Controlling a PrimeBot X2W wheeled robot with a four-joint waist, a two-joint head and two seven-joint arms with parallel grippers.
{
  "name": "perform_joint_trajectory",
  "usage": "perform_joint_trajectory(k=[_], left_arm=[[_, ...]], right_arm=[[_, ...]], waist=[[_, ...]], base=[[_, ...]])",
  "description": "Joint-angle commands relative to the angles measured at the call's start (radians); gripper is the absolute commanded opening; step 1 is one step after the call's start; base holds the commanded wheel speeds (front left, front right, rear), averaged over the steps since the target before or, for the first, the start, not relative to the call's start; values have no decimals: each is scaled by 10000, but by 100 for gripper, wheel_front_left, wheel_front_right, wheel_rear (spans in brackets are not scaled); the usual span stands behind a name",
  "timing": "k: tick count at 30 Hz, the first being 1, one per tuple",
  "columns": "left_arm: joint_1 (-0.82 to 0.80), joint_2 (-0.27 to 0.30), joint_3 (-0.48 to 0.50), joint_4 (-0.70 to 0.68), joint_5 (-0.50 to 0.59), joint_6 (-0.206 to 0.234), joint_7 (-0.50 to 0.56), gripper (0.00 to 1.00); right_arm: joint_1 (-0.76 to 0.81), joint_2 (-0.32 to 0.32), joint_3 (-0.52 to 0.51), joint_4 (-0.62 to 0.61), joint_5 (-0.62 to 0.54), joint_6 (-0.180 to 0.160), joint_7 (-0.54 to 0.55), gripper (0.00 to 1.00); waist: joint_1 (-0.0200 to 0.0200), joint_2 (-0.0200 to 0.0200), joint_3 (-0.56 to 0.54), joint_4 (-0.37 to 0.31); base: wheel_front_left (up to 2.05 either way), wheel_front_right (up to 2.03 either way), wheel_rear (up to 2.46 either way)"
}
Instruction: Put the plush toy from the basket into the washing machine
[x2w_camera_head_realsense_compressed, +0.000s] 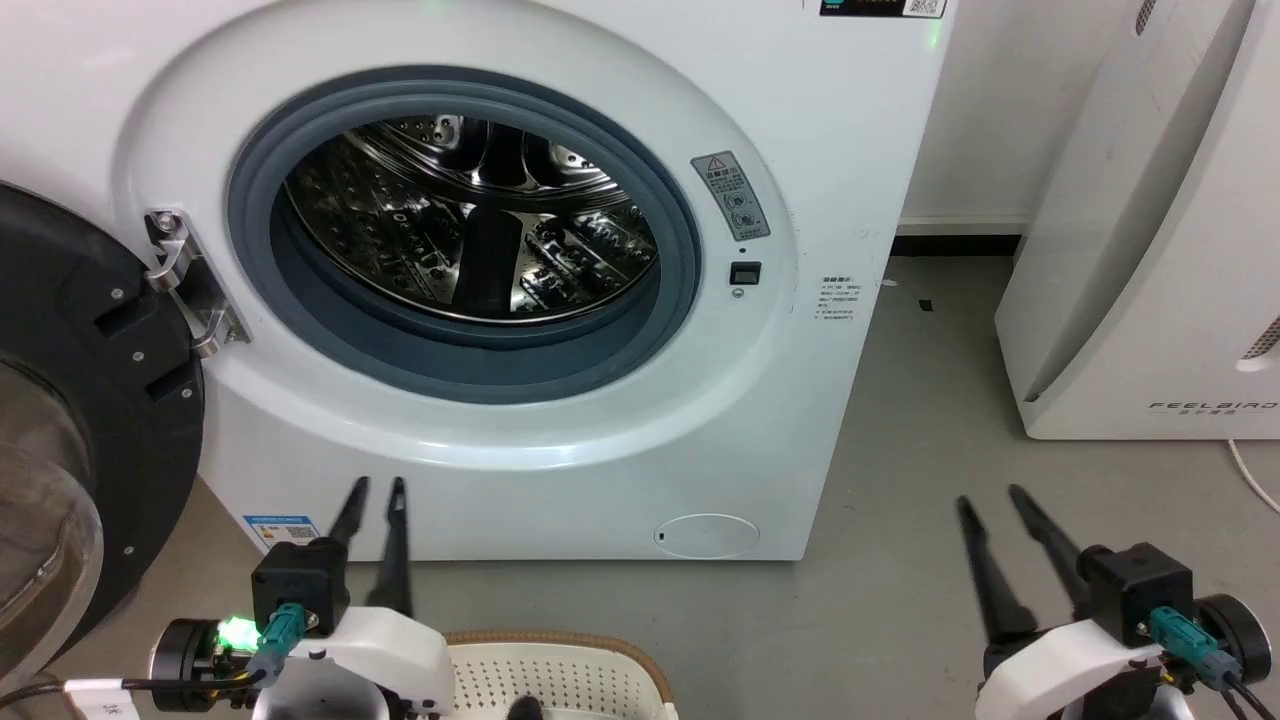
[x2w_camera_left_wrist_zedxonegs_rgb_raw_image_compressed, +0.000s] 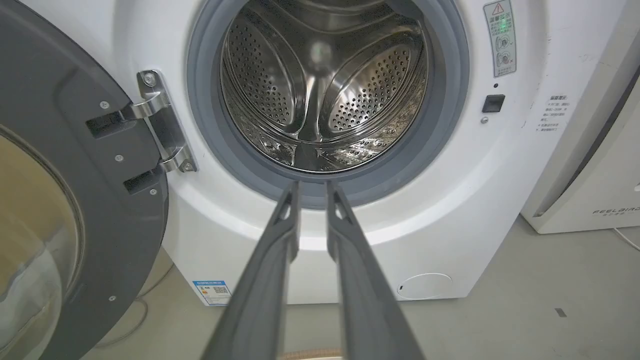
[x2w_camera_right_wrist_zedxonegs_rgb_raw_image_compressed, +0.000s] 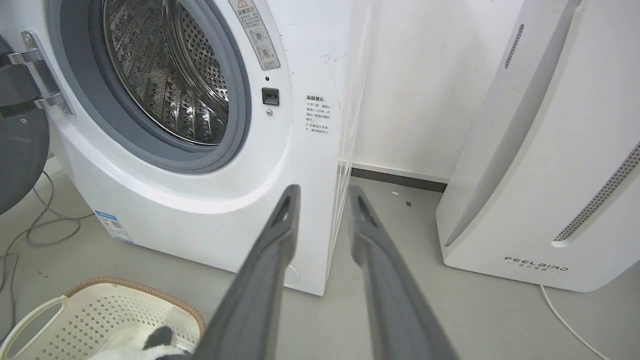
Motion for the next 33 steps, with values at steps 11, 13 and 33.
perform_joint_trajectory(k=[11,13,33], left_arm=[[-101,0,-148,117,-69,220,-225,100],[-141,0,-183,172,-77,243,-267,100],[-1478,85,-767,3494,-307,-4,-810,100]], right_arm=[[-21,0,-178,-121,265,-1,-224,100],[-32,0,-208,-145,302,-1,-265,100],[-578,-1,-487,-466,795,-3,-806,100]], waist=[[0,0,77,-1],[0,0,109,0],[0,0,1235,-313]], base=[[0,0,0],[0,0,0],[0,0,0]])
